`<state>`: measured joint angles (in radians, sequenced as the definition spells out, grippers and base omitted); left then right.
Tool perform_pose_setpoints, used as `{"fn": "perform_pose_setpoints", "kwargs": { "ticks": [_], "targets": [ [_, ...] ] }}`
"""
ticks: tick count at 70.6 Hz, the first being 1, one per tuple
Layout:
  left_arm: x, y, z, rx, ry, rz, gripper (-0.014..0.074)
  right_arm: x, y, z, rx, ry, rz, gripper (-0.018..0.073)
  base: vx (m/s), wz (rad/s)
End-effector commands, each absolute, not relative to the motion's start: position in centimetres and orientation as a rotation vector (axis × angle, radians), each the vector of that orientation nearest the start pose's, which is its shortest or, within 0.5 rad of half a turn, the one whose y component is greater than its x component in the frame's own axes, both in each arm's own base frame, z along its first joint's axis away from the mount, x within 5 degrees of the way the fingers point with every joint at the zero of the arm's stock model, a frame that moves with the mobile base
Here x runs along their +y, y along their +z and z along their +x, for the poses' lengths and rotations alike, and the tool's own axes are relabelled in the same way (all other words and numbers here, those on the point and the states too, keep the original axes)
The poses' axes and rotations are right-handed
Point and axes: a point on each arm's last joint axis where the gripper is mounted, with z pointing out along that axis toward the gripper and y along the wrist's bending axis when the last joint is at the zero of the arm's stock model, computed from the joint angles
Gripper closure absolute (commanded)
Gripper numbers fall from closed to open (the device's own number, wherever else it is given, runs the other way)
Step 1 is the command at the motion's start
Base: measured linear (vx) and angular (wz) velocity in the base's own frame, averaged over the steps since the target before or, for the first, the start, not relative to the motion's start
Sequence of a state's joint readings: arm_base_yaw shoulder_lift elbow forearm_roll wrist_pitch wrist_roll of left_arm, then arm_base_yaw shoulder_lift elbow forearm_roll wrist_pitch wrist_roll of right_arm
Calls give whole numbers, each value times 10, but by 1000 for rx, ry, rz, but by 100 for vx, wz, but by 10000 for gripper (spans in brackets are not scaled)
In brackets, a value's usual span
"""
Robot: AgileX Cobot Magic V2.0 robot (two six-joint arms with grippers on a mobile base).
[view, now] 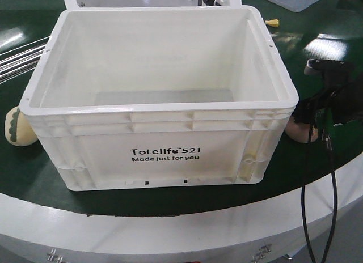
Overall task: Place moving items into box and shelve
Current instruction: 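Lower the right gripper onto the pink plush toy and grasp it, then grasp the yellow plush ball with the left gripper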
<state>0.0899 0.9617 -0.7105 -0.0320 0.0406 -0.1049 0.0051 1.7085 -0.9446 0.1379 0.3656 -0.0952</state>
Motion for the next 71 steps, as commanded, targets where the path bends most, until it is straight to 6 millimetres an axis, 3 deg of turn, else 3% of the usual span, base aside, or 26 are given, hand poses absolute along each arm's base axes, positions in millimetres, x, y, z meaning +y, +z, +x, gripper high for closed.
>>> {"fn": "perform_pose_setpoints", "kwargs": {
  "ticks": [1, 13, 30, 71],
  "targets": [
    [21, 362, 219, 1655, -41, -203, 83, 6, 195, 336, 2550, 75, 9, 576, 0, 0],
    [23, 354, 246, 1724, -39, -210, 83, 6, 195, 335, 2564, 77, 8, 575, 0, 0],
    [27, 313, 277, 1903, -36, -233, 83, 6, 194, 333, 2584, 80, 5, 575, 0, 0],
    [29, 249, 308, 2141, -31, -260, 83, 7, 194, 333, 2588, 80, 5, 575, 0, 0]
  ]
}}
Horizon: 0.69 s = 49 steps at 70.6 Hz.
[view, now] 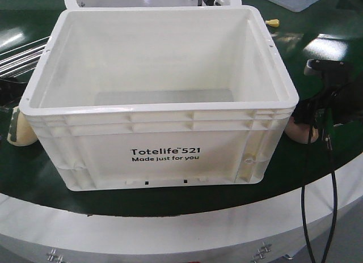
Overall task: Place moving items into box and shelve
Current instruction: 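Grasp the yellow plush ball with the left gripper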
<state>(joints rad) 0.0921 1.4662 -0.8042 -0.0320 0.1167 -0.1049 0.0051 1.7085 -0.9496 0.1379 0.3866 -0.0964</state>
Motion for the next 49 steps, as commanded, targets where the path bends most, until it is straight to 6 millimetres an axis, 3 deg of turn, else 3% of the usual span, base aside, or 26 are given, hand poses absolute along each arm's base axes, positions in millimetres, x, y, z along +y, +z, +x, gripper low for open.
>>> {"fn": "perform_pose_setpoints", "kwargs": {
  "ticks": [1, 39, 45, 49],
  "targets": [
    [30, 247, 309, 2146, -31, -260, 83, 7, 194, 333, 2588, 80, 5, 575, 0, 0],
    [31, 195, 326, 2297, -28, -280, 83, 7, 193, 332, 2606, 83, 3, 575, 0, 0],
    [30, 188, 327, 2330, -30, -281, 113, 7, 193, 332, 2606, 83, 3, 575, 0, 0],
    [30, 185, 326, 2354, -30, -283, 181, 7, 193, 332, 2605, 82, 2, 575, 0, 0]
  ]
}}
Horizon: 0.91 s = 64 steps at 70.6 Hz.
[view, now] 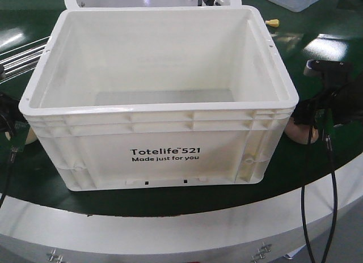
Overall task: Place moving items into box and shelve
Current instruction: 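Grasp the yellow plush ball with the left gripper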
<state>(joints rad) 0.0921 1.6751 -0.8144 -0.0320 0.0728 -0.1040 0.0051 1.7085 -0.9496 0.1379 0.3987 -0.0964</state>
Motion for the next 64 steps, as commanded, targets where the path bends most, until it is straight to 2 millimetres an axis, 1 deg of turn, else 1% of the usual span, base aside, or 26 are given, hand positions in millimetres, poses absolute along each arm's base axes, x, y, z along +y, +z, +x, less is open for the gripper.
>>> {"fn": "perform_pose_setpoints", "kwargs": {
  "ticks": [1, 7, 8, 14, 16, 26, 31, 43, 54, 64],
  "targets": [
    [30, 185, 326, 2355, -30, -283, 192, 7, 193, 332, 2605, 82, 2, 575, 0, 0],
    [30, 182, 324, 2378, -30, -286, 370, 7, 193, 332, 2603, 82, 2, 575, 0, 0],
    [30, 182, 324, 2382, -30, -286, 387, 7, 193, 332, 2603, 82, 2, 575, 0, 0],
    [30, 181, 323, 2394, -31, -287, 591, 7, 193, 332, 2603, 82, 2, 575, 0, 0],
    [30, 181, 323, 2396, -31, -287, 625, 7, 193, 332, 2603, 82, 2, 575, 0, 0],
    [29, 183, 323, 2392, -32, -291, 625, 7, 193, 332, 2599, 78, -4, 575, 0, 0],
    [29, 186, 322, 2380, -33, -289, 625, 6, 193, 333, 2593, 73, -13, 575, 0, 0],
    [30, 208, 321, 2275, -33, -277, 624, 5, 199, 333, 2561, 46, -40, 575, 0, 0],
    [29, 235, 316, 2153, -34, -264, 624, 4, 221, 333, 2444, 20, -57, 575, 0, 0],
    [29, 259, 310, 2052, -35, -252, 624, 4, 252, 327, 2304, 11, -53, 575, 0, 0]
  ]
}}
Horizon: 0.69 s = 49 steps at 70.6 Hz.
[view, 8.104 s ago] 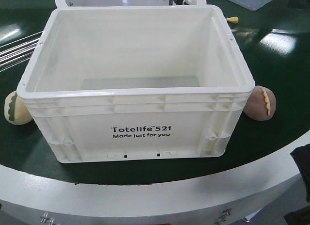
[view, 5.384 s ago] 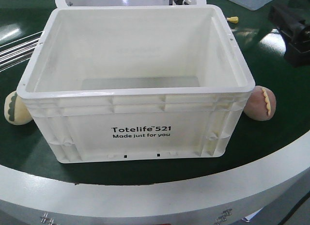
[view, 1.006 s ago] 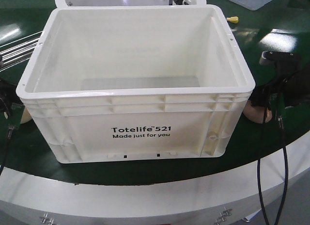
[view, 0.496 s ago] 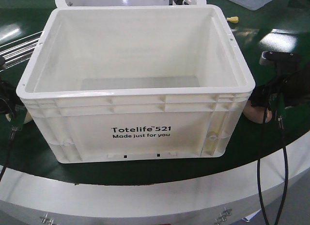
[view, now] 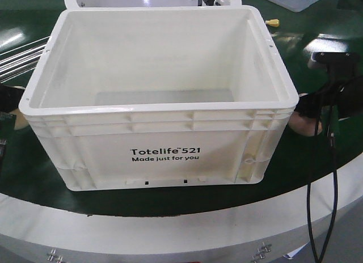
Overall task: Place moving items into box and shelve
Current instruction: 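Grasp the yellow plush ball with the left gripper, then lift both plush toys over the tote and release them inside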
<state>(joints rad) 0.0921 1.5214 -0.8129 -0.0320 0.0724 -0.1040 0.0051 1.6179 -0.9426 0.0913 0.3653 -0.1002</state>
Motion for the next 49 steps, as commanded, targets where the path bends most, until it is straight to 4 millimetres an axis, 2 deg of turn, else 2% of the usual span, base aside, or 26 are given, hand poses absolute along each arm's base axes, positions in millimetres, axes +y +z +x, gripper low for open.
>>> {"fn": "perform_pose_setpoints", "kwargs": {
  "ticks": [1, 13, 31, 49],
  "targets": [
    [29, 262, 308, 2040, -35, -251, 624, 4, 254, 327, 2297, 11, -53, 575, 0, 0],
    [28, 293, 295, 1913, -37, -236, 624, 3, 290, 314, 2151, 4, -50, 574, 0, 0],
    [25, 336, 269, 1743, -40, -216, 623, 3, 343, 283, 1943, -28, -81, 574, 0, 0],
    [23, 367, 242, 1614, -41, -200, 623, 3, 380, 251, 1802, -66, -122, 574, 0, 0]
  ]
}}
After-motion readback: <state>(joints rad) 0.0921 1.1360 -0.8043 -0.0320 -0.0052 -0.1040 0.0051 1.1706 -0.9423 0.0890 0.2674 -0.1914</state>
